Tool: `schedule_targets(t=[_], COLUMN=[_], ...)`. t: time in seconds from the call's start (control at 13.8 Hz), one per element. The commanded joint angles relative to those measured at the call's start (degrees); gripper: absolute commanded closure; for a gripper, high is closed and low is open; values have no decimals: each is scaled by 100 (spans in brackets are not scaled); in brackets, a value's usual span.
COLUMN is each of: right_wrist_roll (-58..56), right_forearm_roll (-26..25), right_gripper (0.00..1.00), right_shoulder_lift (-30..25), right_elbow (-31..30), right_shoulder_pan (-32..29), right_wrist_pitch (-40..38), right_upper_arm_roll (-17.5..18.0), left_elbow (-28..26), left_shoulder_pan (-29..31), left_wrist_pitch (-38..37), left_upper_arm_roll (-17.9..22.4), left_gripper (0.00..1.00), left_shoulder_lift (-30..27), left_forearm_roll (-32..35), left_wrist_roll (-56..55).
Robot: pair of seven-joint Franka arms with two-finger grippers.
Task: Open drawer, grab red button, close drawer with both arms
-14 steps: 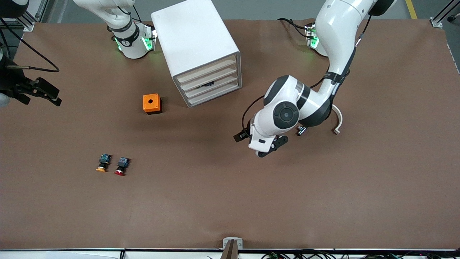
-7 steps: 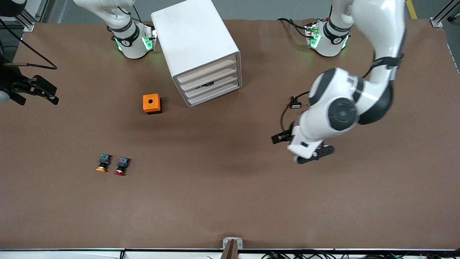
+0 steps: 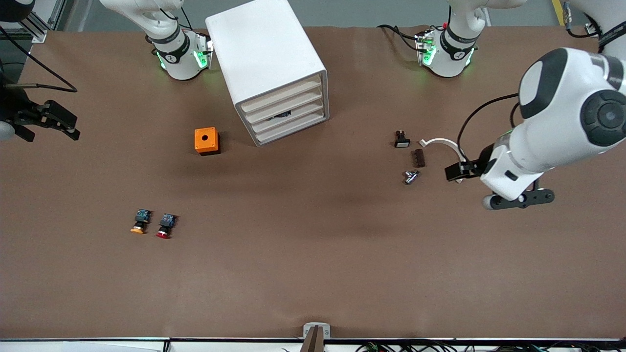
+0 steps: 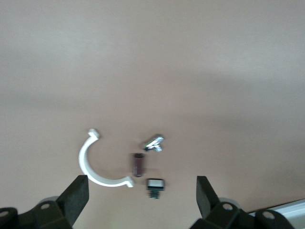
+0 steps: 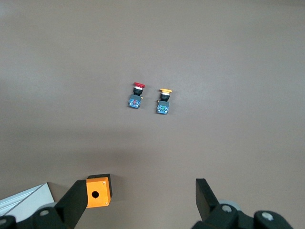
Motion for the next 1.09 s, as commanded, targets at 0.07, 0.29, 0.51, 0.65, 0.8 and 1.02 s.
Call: schedule_targets(t=[0.07,0.29,0.51,0.65,0.8,1.02], right_wrist_roll=[-94,-94,-85,-77,-68,-59], right_forearm_roll=[-16,-16,-16,-16,-16,-7], right_gripper=[0,0,0,0,0,0], right_shoulder_lift=[-6,-6,-6,-6,-6,-6], right_elbow=[99,108,108,108,108,108], right_shoulder_pan=[-81,-81,-81,-81,-81,-81], right_wrist_pitch=[-74,-74,-74,-74,-74,-74], right_upper_arm_roll=[44,35,35,35,35,35], left_elbow=[-903,-1035,-1473,-1719,-2158,-2905], left_shoulder_pan=[395,719,765,703,668,685], left_wrist_pitch=[134,134,134,143,282,730], left_upper_arm_roll=[-53,-71,60,227,342,508], left_gripper=[1,1,1,1,1,1], left_shoulder_lift=[-868,-1096,-1596,-1860,-2203,-2800], left_forearm_roll=[141,141,115,115,115,115], left_wrist_roll=[423,712,1055,1082,1188,1258])
